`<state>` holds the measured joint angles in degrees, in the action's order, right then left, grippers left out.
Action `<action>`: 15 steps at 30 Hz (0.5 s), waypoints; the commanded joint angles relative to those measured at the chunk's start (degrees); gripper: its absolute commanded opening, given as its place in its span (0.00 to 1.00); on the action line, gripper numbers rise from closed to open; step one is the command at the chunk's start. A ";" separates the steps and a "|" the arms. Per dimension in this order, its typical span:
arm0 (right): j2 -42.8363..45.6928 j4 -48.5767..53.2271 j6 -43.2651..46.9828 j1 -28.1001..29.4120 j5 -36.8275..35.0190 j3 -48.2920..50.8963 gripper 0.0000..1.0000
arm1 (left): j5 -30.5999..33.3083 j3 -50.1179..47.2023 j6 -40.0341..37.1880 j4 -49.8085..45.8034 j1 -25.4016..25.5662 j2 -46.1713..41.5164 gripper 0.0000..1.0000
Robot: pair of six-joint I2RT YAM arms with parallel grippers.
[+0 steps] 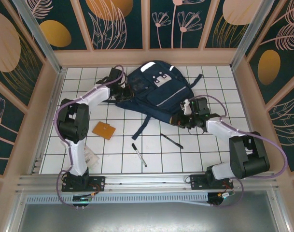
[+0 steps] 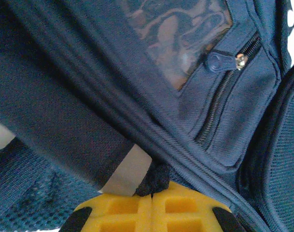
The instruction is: Pack the student bag
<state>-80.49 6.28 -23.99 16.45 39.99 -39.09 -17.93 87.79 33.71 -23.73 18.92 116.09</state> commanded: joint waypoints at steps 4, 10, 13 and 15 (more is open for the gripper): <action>-2.94 -5.59 -5.27 6.51 -0.45 -3.07 0.00 | 3.82 6.26 -2.66 -3.93 -4.51 -0.56 0.40; -5.29 -9.41 -6.55 10.90 -2.01 -6.20 0.00 | 2.46 -7.71 6.41 -6.90 -1.85 -14.01 0.50; -6.91 -11.16 -6.07 11.39 -1.42 -5.77 0.00 | 6.68 -12.27 12.02 -4.80 3.72 -19.96 0.54; -7.38 -13.72 -6.20 12.04 -0.58 -4.91 0.00 | 6.40 -14.81 17.56 -0.08 6.70 -21.74 0.56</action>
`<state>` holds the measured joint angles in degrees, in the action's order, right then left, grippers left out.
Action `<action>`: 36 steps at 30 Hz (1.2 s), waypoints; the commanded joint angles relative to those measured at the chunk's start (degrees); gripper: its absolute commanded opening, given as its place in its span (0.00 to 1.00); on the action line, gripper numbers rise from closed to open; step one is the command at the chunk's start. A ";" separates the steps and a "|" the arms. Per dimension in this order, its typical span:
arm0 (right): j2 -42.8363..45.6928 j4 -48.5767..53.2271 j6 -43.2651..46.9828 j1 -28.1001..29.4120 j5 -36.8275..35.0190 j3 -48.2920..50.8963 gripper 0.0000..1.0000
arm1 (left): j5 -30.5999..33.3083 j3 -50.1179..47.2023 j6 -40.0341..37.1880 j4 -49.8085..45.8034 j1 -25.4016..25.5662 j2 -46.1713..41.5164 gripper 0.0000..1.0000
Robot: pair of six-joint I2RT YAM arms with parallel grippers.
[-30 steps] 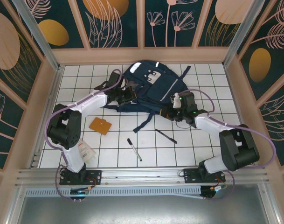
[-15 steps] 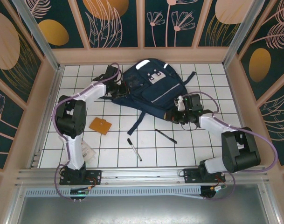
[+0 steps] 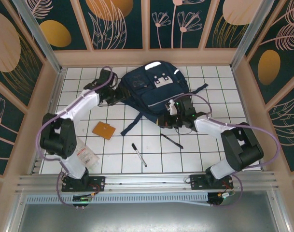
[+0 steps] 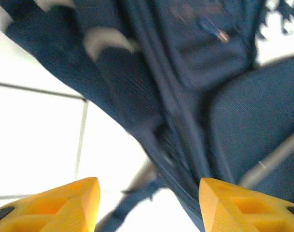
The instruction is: Pack the student bag
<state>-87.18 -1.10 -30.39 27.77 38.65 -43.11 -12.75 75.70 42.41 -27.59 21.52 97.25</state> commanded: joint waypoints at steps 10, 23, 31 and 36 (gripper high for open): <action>-2.52 -14.78 -4.16 3.17 2.39 1.00 0.00 | 8.52 -3.72 17.78 16.70 12.37 7.99 0.66; 0.34 1.48 3.08 0.13 -5.01 0.05 0.00 | 14.94 -5.88 7.13 12.24 8.30 10.59 0.00; 2.21 5.14 2.91 -11.40 -1.58 4.66 0.00 | 12.73 -5.80 -5.26 8.59 0.55 9.20 0.00; 0.84 2.30 2.83 -11.28 6.79 3.42 0.00 | 5.23 -2.10 -6.16 7.42 -0.47 9.62 0.17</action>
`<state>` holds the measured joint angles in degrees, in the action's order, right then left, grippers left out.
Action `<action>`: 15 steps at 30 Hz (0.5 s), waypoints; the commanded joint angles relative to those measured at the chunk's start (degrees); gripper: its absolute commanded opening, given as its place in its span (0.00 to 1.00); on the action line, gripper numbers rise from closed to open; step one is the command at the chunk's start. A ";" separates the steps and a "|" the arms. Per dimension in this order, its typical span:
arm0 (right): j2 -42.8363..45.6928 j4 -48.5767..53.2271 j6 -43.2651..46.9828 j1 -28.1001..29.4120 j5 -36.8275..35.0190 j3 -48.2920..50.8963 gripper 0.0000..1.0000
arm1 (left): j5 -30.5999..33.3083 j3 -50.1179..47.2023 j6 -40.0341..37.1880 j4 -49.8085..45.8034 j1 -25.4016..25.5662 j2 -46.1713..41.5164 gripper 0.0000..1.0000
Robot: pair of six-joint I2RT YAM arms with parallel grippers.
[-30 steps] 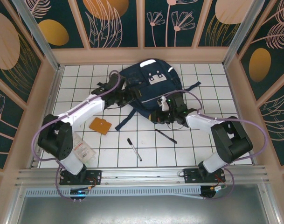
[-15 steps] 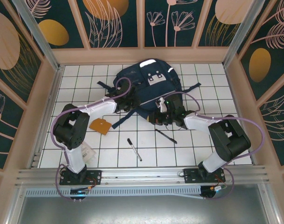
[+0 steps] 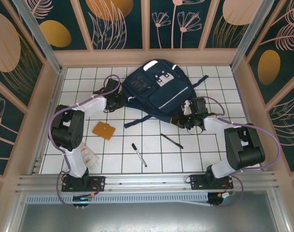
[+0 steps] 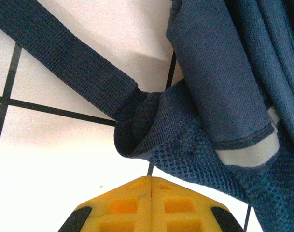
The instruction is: Pack the student bag
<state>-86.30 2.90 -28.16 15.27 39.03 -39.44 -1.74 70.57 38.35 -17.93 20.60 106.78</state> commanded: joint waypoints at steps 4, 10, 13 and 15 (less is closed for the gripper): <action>-1.01 -4.68 -1.60 4.27 7.44 -3.58 0.00 | -13.37 0.95 9.87 2.07 4.47 -4.16 0.50; -4.28 -10.01 -3.67 8.52 8.98 -7.23 0.00 | -12.01 -1.71 23.81 8.57 11.50 -4.76 0.61; -5.86 -12.89 -5.11 11.72 9.43 -8.43 0.00 | -10.26 -2.72 26.85 10.96 12.40 -3.81 0.62; -6.97 -13.59 -5.83 13.67 8.68 -9.30 0.00 | -9.00 -2.71 27.71 10.14 13.22 -3.02 0.62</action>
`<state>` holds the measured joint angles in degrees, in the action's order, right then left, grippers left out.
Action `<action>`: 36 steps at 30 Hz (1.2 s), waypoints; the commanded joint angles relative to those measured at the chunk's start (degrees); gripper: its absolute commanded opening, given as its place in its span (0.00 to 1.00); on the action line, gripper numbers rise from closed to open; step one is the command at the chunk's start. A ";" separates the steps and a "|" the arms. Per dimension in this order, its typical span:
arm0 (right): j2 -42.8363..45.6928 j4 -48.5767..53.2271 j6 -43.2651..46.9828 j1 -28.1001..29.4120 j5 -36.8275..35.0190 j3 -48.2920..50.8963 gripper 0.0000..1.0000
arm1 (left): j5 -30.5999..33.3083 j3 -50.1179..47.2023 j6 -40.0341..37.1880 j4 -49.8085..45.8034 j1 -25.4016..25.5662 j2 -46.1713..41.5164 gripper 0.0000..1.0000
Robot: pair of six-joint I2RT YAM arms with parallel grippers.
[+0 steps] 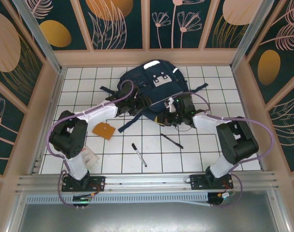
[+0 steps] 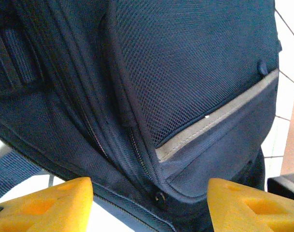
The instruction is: Pack the student bag
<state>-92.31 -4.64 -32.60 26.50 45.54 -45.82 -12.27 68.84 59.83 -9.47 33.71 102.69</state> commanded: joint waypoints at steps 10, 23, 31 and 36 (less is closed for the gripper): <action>-2.39 -6.80 -2.03 4.22 -2.05 -2.11 0.00 | 4.05 -6.74 9.05 -2.93 1.06 -1.02 0.63; -4.40 3.96 0.88 8.72 -9.86 -8.23 0.00 | 9.83 4.59 2.88 -7.69 -1.33 5.18 0.00; 0.30 5.41 0.46 0.47 -5.11 -0.25 0.00 | 14.20 4.95 -19.56 -12.10 -8.96 2.18 0.00; -0.50 8.97 3.15 -4.33 -1.50 0.47 0.00 | 9.94 6.33 -32.11 -13.99 -11.94 5.21 0.00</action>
<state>-94.06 -2.11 -32.12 25.19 42.57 -46.46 -7.68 73.28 40.84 -19.27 26.74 107.04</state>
